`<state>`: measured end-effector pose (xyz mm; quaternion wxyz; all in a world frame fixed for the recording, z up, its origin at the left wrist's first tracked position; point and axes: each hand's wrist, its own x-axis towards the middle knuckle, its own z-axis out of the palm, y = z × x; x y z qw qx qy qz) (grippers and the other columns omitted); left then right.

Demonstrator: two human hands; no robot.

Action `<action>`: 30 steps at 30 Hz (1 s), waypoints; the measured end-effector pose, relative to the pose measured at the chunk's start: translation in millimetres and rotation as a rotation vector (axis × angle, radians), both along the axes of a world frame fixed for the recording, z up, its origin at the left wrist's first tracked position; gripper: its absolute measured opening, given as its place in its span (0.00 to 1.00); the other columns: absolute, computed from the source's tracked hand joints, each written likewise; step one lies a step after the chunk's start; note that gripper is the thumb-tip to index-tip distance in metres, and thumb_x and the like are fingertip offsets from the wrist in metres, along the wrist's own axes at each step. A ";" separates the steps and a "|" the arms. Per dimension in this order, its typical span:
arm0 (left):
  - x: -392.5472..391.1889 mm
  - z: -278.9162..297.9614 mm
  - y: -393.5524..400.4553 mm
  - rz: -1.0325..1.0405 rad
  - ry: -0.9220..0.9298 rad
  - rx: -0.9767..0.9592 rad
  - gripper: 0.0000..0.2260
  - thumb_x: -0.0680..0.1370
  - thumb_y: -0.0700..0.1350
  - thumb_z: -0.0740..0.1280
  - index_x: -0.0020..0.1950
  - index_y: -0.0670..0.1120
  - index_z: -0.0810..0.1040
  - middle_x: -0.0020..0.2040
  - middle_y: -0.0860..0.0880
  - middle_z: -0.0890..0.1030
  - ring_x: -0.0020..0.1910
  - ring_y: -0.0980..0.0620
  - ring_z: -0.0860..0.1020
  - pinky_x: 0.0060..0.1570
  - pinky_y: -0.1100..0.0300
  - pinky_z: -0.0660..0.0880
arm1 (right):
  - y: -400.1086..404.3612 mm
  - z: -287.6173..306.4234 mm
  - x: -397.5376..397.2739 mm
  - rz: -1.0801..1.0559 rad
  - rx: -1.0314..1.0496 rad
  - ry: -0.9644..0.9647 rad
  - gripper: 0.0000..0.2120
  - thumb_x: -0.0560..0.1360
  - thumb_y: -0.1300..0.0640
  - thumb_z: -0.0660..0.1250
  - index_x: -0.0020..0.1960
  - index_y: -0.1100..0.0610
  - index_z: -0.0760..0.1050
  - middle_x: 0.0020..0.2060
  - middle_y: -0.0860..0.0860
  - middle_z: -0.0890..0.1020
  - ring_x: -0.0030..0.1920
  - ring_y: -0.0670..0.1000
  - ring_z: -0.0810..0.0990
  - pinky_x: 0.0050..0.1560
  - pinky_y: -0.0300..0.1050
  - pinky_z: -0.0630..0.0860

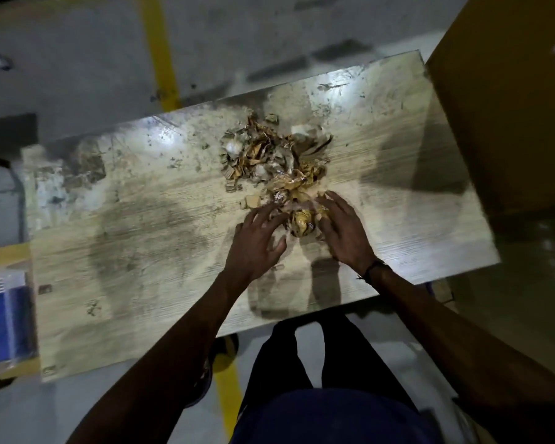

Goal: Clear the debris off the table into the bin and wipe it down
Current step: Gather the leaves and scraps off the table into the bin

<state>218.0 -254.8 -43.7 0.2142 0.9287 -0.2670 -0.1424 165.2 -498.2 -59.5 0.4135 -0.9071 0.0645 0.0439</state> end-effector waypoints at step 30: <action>-5.4 -65.3 -4.3 0.404 -0.056 -0.305 0.29 0.87 0.57 0.59 0.86 0.49 0.57 0.87 0.48 0.53 0.86 0.49 0.51 0.82 0.41 0.51 | 78.0 -56.8 -13.3 -0.511 0.105 -0.327 0.27 0.88 0.49 0.58 0.81 0.64 0.63 0.80 0.60 0.67 0.82 0.59 0.62 0.79 0.66 0.65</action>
